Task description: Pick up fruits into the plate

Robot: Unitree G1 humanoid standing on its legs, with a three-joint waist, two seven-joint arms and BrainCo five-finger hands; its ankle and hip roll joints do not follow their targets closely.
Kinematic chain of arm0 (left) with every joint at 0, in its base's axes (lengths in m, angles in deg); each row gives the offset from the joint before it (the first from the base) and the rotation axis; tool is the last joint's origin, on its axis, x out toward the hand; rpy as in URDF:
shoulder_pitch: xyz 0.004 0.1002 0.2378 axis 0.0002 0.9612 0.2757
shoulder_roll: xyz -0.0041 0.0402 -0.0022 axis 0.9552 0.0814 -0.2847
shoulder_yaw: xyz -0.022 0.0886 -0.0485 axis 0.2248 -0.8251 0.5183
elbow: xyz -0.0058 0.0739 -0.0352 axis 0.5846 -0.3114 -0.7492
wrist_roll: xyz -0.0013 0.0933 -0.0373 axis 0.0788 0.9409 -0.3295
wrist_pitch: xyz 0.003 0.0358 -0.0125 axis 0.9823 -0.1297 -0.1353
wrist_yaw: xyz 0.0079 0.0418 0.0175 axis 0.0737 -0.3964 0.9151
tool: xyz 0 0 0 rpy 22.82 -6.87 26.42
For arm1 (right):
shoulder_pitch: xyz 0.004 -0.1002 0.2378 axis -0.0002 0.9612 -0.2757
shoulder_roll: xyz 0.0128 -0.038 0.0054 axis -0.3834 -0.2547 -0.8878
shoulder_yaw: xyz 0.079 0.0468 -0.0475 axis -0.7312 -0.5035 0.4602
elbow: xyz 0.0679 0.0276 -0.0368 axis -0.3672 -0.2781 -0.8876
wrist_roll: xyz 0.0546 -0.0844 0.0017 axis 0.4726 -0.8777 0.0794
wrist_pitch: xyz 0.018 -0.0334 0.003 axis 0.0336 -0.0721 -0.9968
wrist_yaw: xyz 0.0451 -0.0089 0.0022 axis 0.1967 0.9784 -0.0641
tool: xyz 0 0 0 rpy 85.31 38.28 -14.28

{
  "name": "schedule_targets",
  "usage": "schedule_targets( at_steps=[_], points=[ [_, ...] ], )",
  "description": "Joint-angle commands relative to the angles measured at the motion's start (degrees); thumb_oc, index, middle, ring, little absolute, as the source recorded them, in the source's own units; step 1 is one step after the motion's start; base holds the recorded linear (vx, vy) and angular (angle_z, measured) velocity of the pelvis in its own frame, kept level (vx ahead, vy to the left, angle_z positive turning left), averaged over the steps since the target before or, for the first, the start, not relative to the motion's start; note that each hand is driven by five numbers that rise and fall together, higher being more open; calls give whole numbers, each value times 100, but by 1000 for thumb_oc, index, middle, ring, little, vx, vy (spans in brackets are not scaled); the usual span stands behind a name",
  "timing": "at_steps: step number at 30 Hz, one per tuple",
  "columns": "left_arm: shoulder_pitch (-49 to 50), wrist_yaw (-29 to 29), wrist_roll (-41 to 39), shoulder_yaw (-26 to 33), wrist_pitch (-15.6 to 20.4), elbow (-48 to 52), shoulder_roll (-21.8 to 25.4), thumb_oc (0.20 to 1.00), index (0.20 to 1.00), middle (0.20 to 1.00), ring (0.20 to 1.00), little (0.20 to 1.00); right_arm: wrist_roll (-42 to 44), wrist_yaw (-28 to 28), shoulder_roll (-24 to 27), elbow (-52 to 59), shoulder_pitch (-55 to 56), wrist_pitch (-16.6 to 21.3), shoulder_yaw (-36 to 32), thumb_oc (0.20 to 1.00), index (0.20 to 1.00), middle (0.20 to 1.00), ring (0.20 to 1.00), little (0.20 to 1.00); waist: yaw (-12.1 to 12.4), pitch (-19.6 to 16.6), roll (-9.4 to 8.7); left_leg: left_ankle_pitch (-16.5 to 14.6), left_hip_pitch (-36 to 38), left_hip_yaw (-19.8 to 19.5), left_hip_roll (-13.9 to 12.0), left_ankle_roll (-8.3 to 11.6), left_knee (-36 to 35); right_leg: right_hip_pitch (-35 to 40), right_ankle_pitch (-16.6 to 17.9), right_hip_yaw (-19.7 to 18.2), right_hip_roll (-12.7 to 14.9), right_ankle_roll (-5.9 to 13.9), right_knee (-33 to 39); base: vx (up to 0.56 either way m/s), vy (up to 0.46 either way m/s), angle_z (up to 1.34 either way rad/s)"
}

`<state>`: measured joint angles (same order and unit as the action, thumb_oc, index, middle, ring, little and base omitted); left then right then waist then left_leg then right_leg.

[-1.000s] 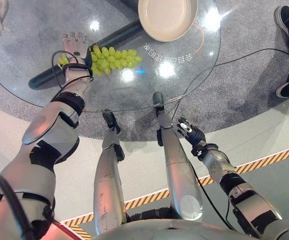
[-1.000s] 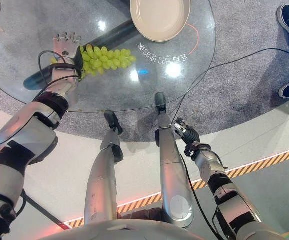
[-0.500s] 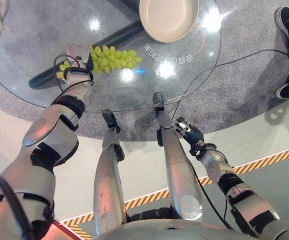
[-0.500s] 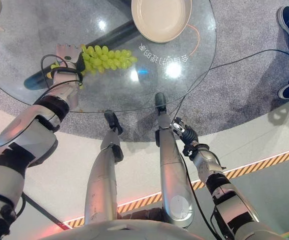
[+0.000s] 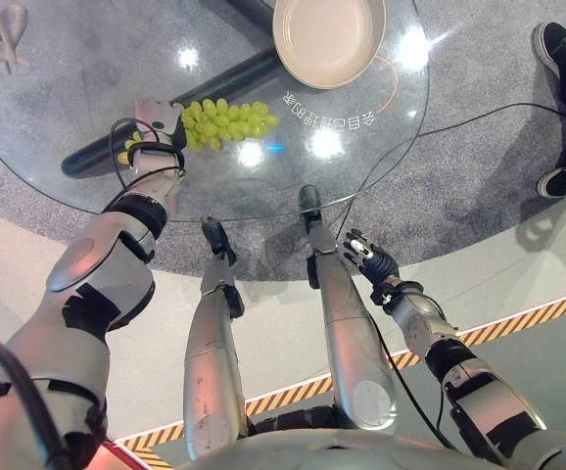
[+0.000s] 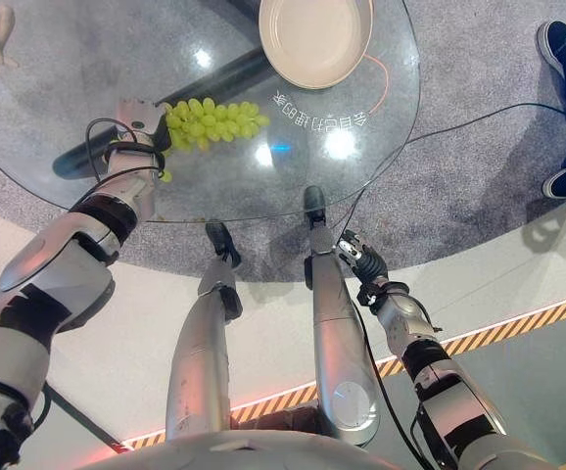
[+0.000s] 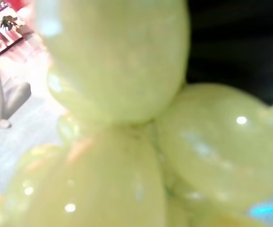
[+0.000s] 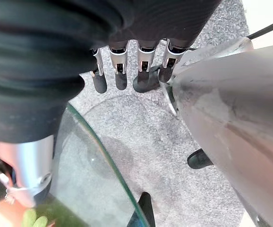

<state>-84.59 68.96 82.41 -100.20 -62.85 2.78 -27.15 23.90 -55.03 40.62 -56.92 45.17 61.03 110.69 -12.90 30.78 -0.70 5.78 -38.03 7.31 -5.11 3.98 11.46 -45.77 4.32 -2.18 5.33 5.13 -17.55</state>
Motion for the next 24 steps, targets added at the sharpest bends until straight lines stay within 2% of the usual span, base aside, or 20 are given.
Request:
schedule_targets(
  at_steps=[1, 8, 15, 24],
  points=[
    [109, 215, -95, 377, -9, -211, 114, 200, 200, 200, 200, 200, 153, -27, -84, 150, 322, 110, 32, 1000, 1000, 1000, 1000, 1000, 76, -99, -159, -555, 33, -142, 549, -177, 254, 152, -72, 73, -699, -223, 164, 0, 0, 0],
    [161, 382, -408, 495, 173, -114, 177, 200, 200, 200, 200, 200, 153, -11, -95, 157, 345, 94, 37, 1000, 1000, 1000, 1000, 1000, 121, -99, -138, -537, 179, -155, 545, -184, 162, 277, -90, 99, -689, -221, 193, 0, 0, 0],
    [345, 738, -1175, 850, 625, 221, 306, 200, 200, 200, 200, 200, 89, -46, -109, 151, 466, 132, -10, 1000, 1000, 1000, 1000, 1000, 220, -99, -97, -538, 548, -197, 533, -202, 27, 624, -169, 156, -655, -204, 220, 5, 3, 2],
    [729, 981, -1482, 1285, 1059, 798, 488, 200, 200, 200, 200, 200, 60, 3, -163, 257, 597, 182, -116, 1000, 1000, 1000, 1000, 1000, 384, -99, -30, -554, 1088, -301, 529, -216, -123, 1151, -310, 276, -586, -192, 213, 24, 5, 2]
  ],
)
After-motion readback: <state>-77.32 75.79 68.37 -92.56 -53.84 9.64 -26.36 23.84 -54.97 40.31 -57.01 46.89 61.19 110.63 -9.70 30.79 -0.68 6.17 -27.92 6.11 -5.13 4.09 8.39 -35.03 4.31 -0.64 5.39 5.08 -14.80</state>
